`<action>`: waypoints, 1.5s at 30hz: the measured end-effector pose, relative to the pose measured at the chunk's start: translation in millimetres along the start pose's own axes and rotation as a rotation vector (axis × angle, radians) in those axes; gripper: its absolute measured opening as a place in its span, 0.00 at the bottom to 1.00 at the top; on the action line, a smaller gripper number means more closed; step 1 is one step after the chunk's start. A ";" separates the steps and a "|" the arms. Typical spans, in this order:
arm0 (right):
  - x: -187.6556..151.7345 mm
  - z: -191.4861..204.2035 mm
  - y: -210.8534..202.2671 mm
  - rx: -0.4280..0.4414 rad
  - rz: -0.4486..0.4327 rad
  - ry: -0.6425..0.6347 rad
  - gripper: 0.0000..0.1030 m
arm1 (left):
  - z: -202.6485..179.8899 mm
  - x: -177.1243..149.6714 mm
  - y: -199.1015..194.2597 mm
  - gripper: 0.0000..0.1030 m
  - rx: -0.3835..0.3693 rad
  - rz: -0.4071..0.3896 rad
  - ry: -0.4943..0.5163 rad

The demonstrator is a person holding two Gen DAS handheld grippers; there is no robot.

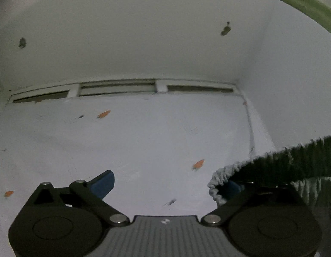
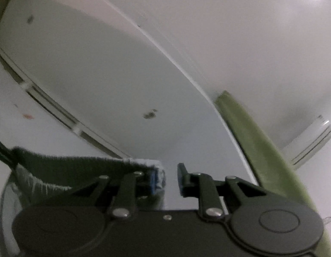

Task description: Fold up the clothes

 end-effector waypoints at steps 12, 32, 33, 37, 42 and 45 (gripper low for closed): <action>16.9 183.9 -168.2 0.953 0.476 0.337 0.21 | 235.4 -240.7 -84.4 0.99 0.228 0.693 0.164; -142.8 340.0 -387.9 1.539 1.644 -0.028 0.48 | 302.6 -484.0 -371.2 0.98 0.276 1.483 -0.188; -145.7 333.4 -383.4 1.493 1.657 -0.045 0.48 | 308.9 -483.8 -366.3 0.98 0.291 1.475 -0.274; -166.7 288.0 -362.0 1.302 1.687 -0.063 0.47 | 303.6 -503.9 -340.1 0.98 0.317 1.454 -0.533; -209.2 237.7 -340.5 1.082 1.676 -0.126 0.47 | 232.5 -500.0 -335.1 0.98 0.234 1.479 -0.487; -241.5 199.9 -326.4 0.990 1.604 -0.238 0.47 | 181.0 -498.2 -326.3 0.98 0.237 1.488 -0.404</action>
Point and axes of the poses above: each gripper's, at about its wrist camera, not at the fingertips, and y roughly the way its jaws point, z to its left, x to its top, the point moved 2 cm from there along y, roughly the way its jaws point, and after that the axes turned 2 degrees about z, right-handed, at the moved point
